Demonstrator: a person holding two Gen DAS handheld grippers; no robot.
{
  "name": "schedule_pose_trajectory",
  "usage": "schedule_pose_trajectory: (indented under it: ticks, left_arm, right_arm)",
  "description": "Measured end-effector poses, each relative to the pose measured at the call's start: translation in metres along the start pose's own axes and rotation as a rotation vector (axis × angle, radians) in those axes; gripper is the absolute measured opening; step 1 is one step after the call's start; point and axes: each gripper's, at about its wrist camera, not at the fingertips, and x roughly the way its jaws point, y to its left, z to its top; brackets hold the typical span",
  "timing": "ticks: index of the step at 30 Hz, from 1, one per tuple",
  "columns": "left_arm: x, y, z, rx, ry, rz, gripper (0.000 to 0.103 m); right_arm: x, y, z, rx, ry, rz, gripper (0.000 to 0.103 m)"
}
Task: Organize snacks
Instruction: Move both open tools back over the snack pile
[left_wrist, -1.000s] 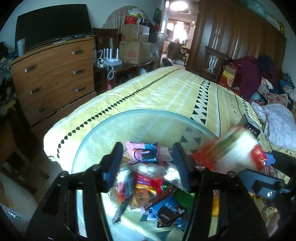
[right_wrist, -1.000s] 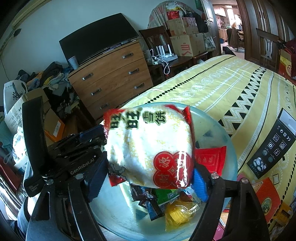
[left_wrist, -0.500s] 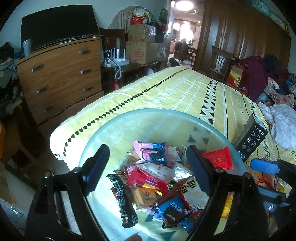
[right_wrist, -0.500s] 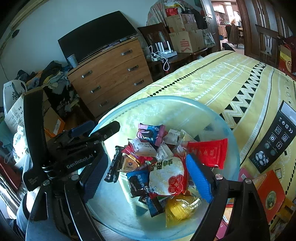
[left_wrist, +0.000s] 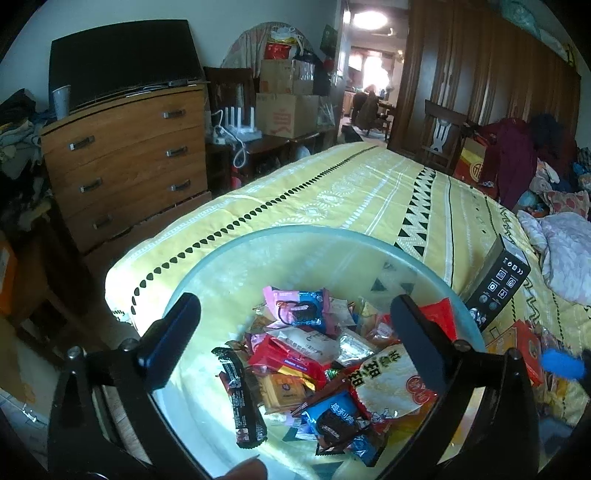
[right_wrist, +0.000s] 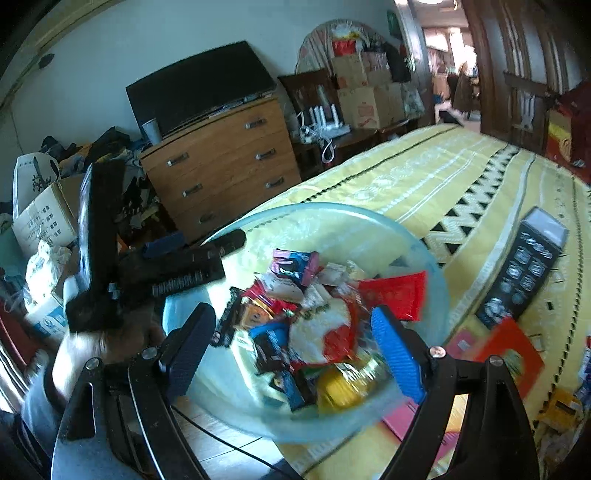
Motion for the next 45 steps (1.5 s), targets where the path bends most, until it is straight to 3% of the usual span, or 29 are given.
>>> schedule_pose_trajectory:
  ticks: [5,9,12,16,22,27,33,36,42,45]
  left_arm:
    - [-0.007,-0.015,-0.002,0.000,-0.032,-0.024,0.103]
    - [-0.019,-0.036,-0.005,0.010,-0.060,-0.088,0.103]
    - [-0.038,-0.056,-0.006,0.031,-0.124,-0.159,0.103]
    - [-0.057,-0.096,-0.008,0.091,-0.169,-0.274,0.103]
    - [-0.084,-0.202,-0.037,0.346,-0.108,-0.531,0.103]
    - [-0.094,-0.265,-0.081,0.504,-0.003,-0.659,0.103]
    - [-0.081,-0.306,-0.116,0.591,0.117,-0.686,0.103]
    - [-0.082,-0.312,-0.129,0.618,0.148,-0.685,0.103]
    - [-0.077,-0.327,-0.147,0.651,0.185,-0.685,0.103]
    - [-0.077,-0.329,-0.151,0.662,0.190,-0.674,0.103]
  right_arm:
    - [-0.039,-0.022,-0.043,0.027,-0.023,-0.087,0.089]
    - [-0.079,-0.049,-0.071,0.065,-0.073,-0.186,0.089]
    - [-0.106,-0.069,-0.093,0.106,-0.105,-0.238,0.089]
    - [-0.132,-0.097,-0.129,0.174,-0.086,-0.315,0.089]
    - [-0.166,-0.148,-0.208,0.346,-0.029,-0.414,0.089]
    - [-0.198,-0.212,-0.276,0.539,0.028,-0.487,0.089]
    - [-0.239,-0.305,-0.317,0.769,0.006,-0.610,0.089]
    - [-0.248,-0.341,-0.320,0.824,-0.012,-0.658,0.089]
    - [-0.225,-0.396,-0.320,0.943,0.014,-0.644,0.089]
    - [-0.198,-0.403,-0.317,0.909,0.098,-0.671,0.089]
